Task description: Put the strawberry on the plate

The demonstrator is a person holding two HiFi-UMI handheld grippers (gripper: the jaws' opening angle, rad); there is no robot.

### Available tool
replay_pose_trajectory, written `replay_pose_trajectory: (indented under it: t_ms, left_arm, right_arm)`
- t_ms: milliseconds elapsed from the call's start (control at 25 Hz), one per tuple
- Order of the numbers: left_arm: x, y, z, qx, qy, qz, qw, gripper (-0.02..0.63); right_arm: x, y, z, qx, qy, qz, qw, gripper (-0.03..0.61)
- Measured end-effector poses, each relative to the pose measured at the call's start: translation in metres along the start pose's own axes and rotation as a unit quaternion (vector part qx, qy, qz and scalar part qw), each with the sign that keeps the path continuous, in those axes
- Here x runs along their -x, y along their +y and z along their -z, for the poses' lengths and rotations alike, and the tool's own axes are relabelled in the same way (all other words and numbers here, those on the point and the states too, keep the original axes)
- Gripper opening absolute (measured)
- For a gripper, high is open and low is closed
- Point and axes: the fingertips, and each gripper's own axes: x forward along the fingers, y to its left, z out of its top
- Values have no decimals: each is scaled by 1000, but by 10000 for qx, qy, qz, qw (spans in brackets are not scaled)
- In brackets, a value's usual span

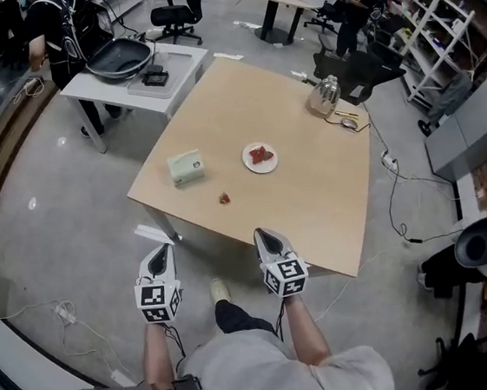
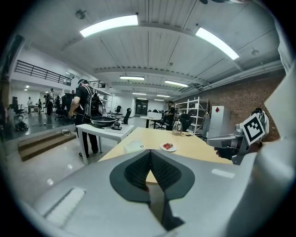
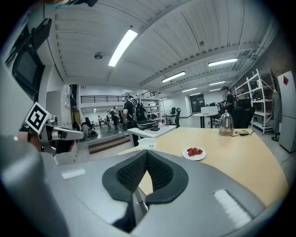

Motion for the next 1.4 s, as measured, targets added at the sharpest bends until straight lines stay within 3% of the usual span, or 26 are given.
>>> replay_pose_trajectory:
  t_ms: [720, 1040, 1400]
  left_arm:
    - [-66, 26, 12, 222, 457, -23, 9987, 20]
    - [-77, 30, 6, 258, 442, -70, 9987, 20]
    - [-83, 24, 3, 271, 443, -60, 9986, 20]
  right_arm:
    - [-101, -33, 26, 46, 817, -189, 9965, 6]
    - [-141, -40, 45, 592, 1203, -336, 9904, 8]
    - [-183, -39, 79, 806, 1753, -697, 9787, 73]
